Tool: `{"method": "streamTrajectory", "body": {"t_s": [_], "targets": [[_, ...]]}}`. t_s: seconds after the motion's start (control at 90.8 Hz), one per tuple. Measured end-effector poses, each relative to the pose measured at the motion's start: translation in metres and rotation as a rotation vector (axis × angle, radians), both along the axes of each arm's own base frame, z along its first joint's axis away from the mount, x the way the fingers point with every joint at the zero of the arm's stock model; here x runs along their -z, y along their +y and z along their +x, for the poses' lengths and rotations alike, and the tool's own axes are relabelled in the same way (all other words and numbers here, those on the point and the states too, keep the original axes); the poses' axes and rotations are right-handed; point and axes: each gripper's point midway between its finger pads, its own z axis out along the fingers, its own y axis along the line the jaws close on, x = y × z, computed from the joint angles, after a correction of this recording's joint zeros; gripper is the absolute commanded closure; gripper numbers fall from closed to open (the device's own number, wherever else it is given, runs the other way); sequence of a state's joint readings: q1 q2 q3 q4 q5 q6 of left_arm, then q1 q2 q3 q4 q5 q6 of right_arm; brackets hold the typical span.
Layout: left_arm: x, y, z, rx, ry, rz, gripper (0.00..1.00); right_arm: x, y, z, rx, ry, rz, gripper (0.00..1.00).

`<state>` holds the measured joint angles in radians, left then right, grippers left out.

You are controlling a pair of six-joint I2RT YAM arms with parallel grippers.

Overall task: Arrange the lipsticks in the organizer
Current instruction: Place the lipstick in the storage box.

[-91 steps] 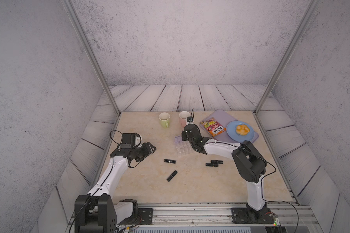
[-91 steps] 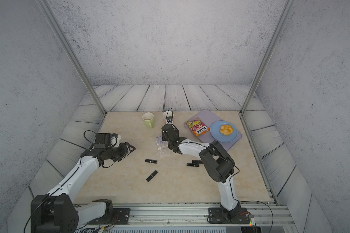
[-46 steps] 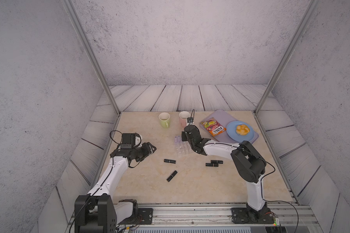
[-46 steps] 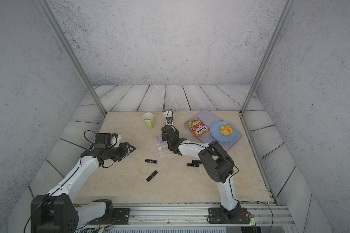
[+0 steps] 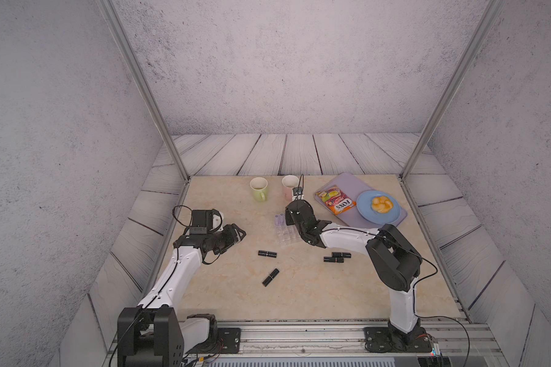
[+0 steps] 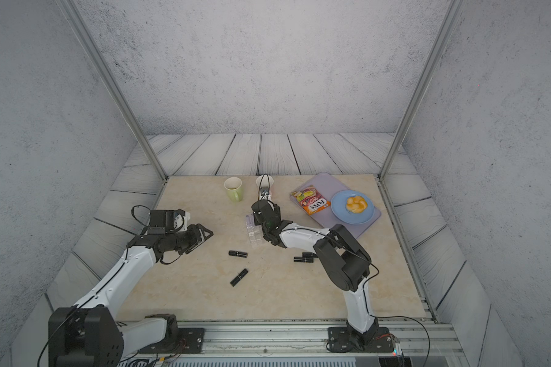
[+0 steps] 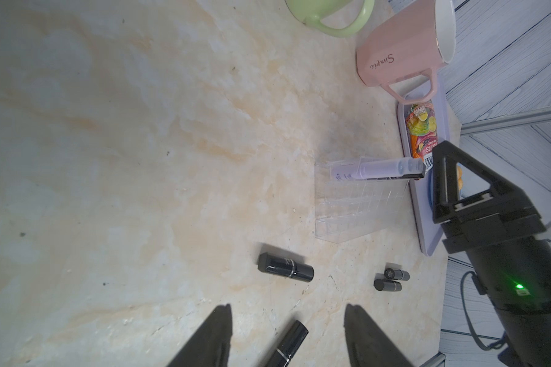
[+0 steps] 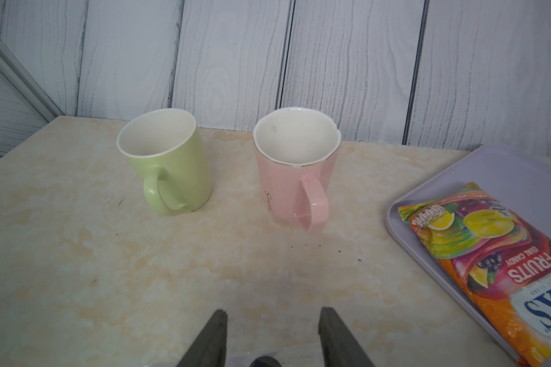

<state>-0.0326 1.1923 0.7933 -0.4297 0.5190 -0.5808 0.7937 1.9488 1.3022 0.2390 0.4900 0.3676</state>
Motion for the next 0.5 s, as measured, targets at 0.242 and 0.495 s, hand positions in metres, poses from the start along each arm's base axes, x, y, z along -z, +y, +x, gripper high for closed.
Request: {"method": "streamTrajectory", "body": {"t_s": [0.242, 0.495], "targets": [[-0.001, -0.002, -0.015, 0.043, -0.015, 0.116, 0.39, -0.081, -0.028, -0.039, -0.015, 0.032, 0.079, 0.39], [0.007, -0.052, -0.071, 0.288, 0.031, 0.259, 0.4, -0.061, -0.057, -0.113, -0.123, 0.273, 0.122, 0.39]]}}
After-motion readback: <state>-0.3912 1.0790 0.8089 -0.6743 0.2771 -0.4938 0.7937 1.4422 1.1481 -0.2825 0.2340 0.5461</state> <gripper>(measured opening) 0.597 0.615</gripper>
